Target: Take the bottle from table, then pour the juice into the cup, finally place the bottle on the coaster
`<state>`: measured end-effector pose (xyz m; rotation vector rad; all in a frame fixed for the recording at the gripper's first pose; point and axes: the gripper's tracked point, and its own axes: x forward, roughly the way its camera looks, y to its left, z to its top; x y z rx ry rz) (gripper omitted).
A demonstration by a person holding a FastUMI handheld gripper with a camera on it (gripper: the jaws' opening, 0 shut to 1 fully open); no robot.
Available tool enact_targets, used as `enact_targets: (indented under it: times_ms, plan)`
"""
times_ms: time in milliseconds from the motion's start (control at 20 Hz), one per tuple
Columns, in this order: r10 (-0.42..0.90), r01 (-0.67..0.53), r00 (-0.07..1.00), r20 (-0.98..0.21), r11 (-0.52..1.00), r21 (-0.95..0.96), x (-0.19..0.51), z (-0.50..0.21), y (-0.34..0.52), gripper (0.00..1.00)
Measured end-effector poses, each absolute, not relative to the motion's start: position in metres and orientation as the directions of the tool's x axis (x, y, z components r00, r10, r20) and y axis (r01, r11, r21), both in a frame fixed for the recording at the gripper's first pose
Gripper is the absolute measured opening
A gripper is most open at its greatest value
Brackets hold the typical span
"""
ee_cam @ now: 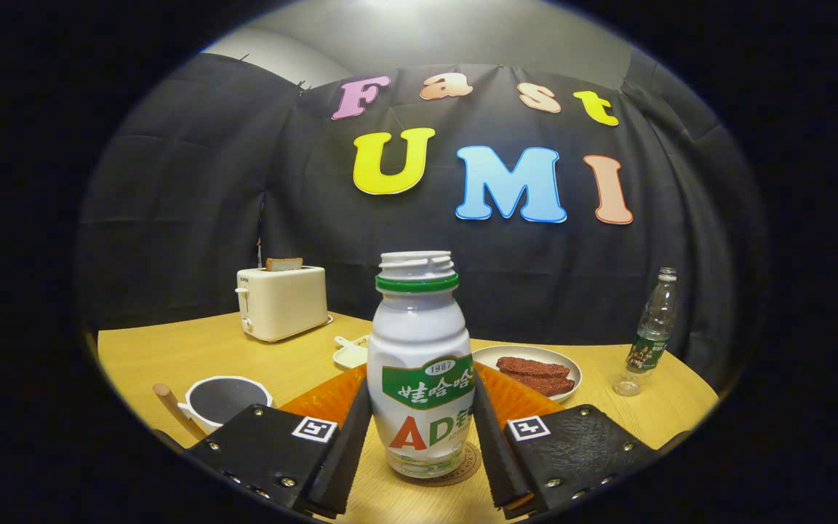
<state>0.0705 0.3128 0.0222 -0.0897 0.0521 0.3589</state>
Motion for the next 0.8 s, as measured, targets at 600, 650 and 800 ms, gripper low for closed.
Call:
enact_targets:
  times_ms: [600, 650, 800]
  plan:
    - [0.335, -0.340, 0.938, -0.092, 0.939, -0.047, 0.089, 0.001, 0.309, 0.71]
    - [0.335, -0.340, 0.937, -0.094, 0.939, -0.046, 0.088, 0.000, 0.309, 0.71]
    - [0.339, -0.344, 0.936, -0.090, 0.938, -0.038, 0.088, 0.000, 0.309, 0.71]
